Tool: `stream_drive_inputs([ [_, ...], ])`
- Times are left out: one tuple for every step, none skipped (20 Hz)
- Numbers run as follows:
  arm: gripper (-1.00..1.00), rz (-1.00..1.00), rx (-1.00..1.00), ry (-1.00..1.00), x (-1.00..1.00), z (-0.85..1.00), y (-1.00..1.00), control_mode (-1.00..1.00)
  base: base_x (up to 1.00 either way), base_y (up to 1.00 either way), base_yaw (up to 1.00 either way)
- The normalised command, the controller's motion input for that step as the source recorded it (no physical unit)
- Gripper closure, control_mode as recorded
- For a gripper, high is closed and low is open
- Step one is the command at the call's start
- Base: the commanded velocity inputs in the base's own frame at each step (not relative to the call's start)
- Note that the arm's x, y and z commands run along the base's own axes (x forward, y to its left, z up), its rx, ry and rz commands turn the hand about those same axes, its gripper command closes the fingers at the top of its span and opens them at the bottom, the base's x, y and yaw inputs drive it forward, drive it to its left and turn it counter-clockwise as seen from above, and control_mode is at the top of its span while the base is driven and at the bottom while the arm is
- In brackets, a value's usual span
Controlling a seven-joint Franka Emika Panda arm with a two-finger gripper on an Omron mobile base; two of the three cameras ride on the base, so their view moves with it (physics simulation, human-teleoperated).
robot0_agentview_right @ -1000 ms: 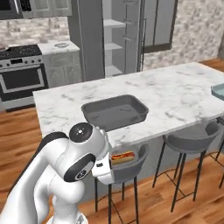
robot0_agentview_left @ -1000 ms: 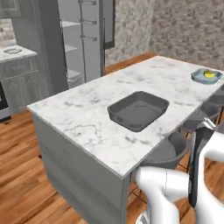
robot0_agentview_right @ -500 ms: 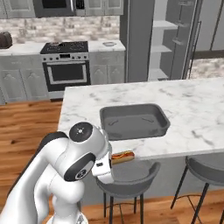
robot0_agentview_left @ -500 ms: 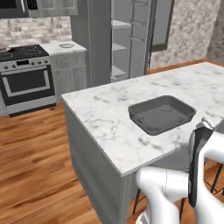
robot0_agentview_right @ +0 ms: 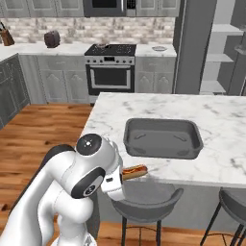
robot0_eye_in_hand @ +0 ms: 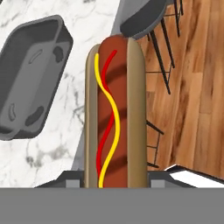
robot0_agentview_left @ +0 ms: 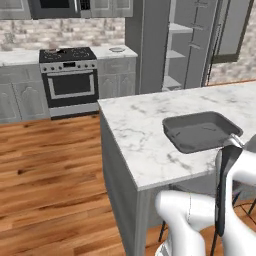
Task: Place the cold items (orange and lemon wedge) from the fridge in one tupperware on the dining counter. Place the warm items (kebab skewer and hot dog) in the stove area in another tupperware.
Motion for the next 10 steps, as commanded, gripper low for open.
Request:
stream_drive_inputs([
  [1.00,0.00,0.00,0.00,0.00,0.00,0.00,1.00,0.06,-1.00,0.33],
  [1.00,0.00,0.00,0.00,0.00,0.00,0.00,1.00,0.00,-1.00,0.30],
  [1.00,0.00,0.00,0.00,0.00,0.00,0.00,1.00,0.00,-1.00,0.27],
  [1.00,0.00,0.00,0.00,0.00,0.00,0.00,1.00,0.00,-1.00,0.23],
  [1.00,0.00,0.00,0.00,0.00,0.00,0.00,1.00,0.00,-1.00,0.20],
  [1.00,0.00,0.00,0.00,0.00,0.00,0.00,1.00,-0.03,-1.00,0.15],
  [1.00,0.00,0.00,0.00,0.00,0.00,0.00,1.00,-0.01,-1.00,0.10],
  [1.00,0.00,0.00,0.00,0.00,0.00,0.00,1.00,-0.08,-1.00,0.05],
  [1.00,0.00,0.00,0.00,0.00,0.00,0.00,1.00,0.00,-1.00,0.02],
  [1.00,0.00,0.00,0.00,0.00,0.00,0.00,1.00,0.16,-0.80,0.02],
])
